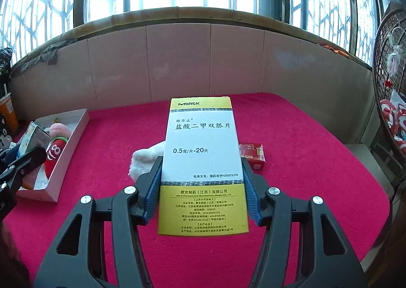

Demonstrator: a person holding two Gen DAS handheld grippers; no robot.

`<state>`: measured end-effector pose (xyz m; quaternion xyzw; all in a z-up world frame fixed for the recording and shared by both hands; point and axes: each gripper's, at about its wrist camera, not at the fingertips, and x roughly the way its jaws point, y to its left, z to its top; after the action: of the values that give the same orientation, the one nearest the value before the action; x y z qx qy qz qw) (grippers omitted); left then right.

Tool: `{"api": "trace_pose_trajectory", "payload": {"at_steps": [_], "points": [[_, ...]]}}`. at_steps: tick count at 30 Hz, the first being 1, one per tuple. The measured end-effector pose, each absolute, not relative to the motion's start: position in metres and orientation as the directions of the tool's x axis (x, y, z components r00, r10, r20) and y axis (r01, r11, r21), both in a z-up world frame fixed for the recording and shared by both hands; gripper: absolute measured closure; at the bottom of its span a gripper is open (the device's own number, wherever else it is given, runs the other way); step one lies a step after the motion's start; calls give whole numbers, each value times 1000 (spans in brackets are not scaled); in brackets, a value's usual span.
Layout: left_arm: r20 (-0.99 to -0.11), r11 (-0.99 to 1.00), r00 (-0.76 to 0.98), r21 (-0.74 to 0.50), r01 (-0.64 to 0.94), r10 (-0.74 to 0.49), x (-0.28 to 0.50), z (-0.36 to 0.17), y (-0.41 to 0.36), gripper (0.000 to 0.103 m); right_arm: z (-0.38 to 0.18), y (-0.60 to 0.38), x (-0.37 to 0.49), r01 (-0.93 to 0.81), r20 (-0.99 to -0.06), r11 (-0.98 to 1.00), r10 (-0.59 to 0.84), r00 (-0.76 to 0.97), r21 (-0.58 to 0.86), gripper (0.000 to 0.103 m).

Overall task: Organize objects
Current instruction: 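Carry the medicine box with the left tool while the right tool carries the Merck box to the tray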

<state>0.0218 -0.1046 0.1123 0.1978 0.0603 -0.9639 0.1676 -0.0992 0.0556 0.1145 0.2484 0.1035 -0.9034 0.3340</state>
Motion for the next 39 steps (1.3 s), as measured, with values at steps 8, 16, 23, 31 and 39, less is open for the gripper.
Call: {"api": "trace_pose_trajectory", "payload": {"at_steps": [8,16,23,31,39], "points": [[-380,-922,-864,-65,381,-331,31,120,-116,67,116,46,-88,675,-519,-737,-564,-642,-34,47],[-367,-910,-861,-80,407,-353,39,123,-126,67,116,37,-80,692,-533,-721,-572,-624,-35,47],[-361,-903,-859,-93,420,-362,45,123,-134,67,115,28,-73,706,-542,-707,-575,-613,-49,47],[-355,-893,-855,-104,438,-378,52,125,-143,67,115,13,-62,733,-550,-678,-591,-591,-59,47],[-350,-876,-847,-125,465,-399,62,126,-155,67,120,-6,-49,763,-544,-642,-616,-570,-73,47]]}}
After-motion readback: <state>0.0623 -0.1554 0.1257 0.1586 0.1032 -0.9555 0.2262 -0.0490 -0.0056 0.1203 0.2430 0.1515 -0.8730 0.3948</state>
